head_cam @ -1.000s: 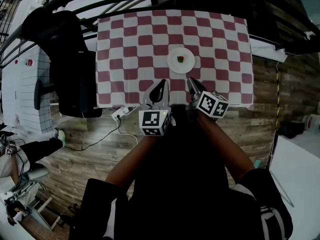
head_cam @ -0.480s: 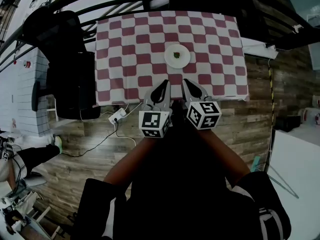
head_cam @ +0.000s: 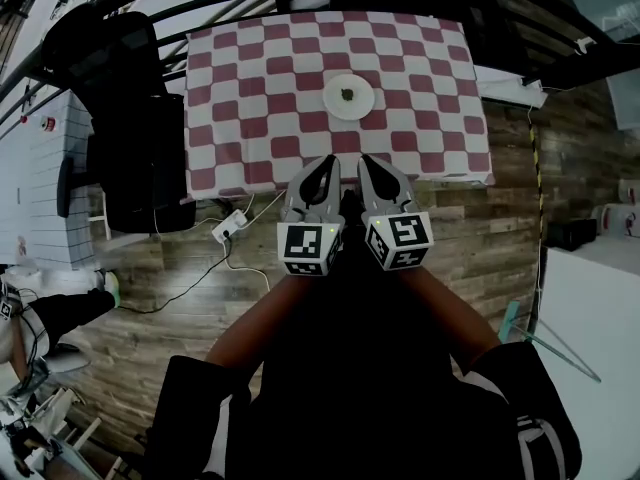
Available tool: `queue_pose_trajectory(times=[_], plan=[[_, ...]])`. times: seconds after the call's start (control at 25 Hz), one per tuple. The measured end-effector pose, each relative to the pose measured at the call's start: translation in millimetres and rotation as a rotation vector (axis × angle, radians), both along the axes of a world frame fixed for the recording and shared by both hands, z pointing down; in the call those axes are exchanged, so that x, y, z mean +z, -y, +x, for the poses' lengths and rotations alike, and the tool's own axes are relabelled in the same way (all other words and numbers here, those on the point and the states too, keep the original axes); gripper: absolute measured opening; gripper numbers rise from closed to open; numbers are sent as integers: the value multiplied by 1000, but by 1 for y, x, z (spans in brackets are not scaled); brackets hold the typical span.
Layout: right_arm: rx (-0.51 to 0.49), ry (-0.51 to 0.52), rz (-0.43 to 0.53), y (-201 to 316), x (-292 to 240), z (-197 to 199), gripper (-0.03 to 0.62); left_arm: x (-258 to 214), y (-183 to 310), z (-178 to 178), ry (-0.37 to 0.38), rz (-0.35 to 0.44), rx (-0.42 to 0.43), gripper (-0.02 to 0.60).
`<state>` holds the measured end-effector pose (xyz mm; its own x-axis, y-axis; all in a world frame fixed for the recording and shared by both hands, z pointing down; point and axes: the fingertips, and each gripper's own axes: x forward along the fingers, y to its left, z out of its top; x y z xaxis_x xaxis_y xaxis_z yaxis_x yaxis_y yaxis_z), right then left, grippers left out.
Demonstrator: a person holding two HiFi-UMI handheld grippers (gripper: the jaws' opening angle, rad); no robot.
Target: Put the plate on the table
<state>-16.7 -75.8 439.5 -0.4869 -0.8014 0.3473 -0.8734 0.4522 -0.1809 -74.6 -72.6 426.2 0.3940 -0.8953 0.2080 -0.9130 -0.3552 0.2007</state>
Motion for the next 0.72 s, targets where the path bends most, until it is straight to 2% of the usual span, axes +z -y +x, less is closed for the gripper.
queue_pose_trajectory(times=[0.24,0.48,0.72], plan=[[13,-34,-2,-25,7,2,-3,-1,-18,14,4,8,55,9],[51,-34,39,-28,0,7,-3,-2,-23,20,27,21,91,9],[41,-38,94,-25,-9,5,-3,-2,-17,23,46,15,109,9]])
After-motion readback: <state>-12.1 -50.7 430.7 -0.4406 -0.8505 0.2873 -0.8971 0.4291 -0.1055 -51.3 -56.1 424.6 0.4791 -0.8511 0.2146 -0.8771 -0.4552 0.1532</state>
